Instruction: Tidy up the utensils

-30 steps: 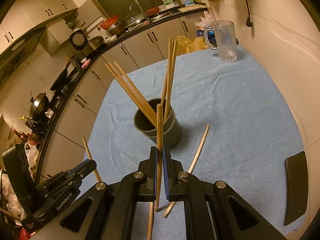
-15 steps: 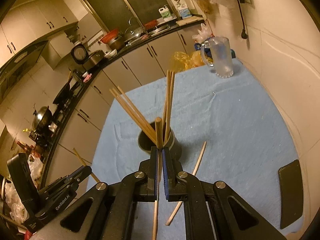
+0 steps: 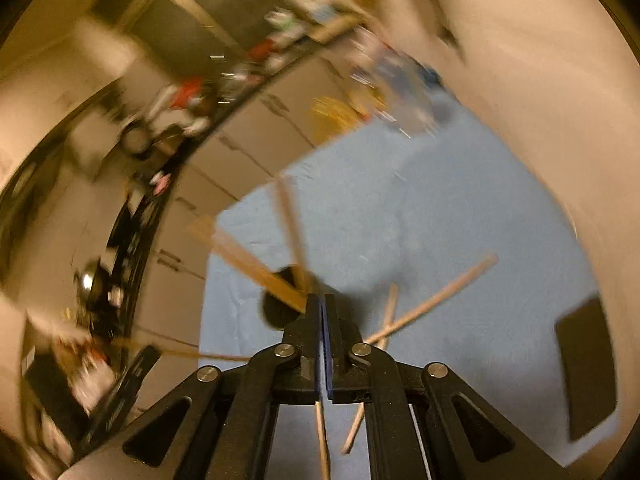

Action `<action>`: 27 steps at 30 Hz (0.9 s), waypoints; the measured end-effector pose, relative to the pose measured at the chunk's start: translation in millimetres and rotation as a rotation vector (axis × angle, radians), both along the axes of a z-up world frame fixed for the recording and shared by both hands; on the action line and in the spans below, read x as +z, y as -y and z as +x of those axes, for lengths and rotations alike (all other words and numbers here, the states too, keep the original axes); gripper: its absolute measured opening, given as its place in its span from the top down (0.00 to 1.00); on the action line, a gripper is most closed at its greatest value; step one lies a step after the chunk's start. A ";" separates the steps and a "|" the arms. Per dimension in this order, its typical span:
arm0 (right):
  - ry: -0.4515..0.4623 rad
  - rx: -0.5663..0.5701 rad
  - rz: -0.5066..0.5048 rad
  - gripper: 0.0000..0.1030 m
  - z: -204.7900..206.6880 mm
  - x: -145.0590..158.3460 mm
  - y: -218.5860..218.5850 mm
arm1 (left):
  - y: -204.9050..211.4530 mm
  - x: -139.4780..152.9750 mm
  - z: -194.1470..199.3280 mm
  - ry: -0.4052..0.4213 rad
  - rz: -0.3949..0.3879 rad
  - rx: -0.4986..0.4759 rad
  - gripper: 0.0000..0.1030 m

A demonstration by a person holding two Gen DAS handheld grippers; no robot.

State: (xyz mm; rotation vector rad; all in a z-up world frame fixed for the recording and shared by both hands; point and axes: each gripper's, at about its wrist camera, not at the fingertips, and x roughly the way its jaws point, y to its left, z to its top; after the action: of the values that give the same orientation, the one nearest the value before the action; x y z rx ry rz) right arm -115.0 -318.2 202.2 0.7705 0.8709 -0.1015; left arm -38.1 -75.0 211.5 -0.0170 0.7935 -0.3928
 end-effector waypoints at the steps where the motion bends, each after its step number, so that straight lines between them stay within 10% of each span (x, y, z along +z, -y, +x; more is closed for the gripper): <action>1: -0.071 -0.033 0.053 0.89 5.5 -17.7 17.0 | 0.5 0.4 0.5 -0.001 0.002 0.001 0.94; 4: -0.207 -0.095 0.140 0.66 15.8 -57.6 47.4 | 2.3 1.1 2.8 -0.003 0.004 0.005 0.94; 14: -0.465 -0.214 0.129 0.66 62.8 -143.6 88.8 | 1.6 -4.6 7.6 -0.016 0.013 0.047 0.94; 27: -0.644 -0.009 -0.185 0.90 117.4 -158.9 63.9 | -8.8 -13.6 12.6 -0.028 0.014 0.100 0.94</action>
State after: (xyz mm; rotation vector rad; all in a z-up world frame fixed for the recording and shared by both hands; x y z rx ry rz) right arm 2.4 -382.1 43.4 0.5688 1.4445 -0.4500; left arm -25.5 -66.1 197.8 -0.0489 0.8200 -0.2927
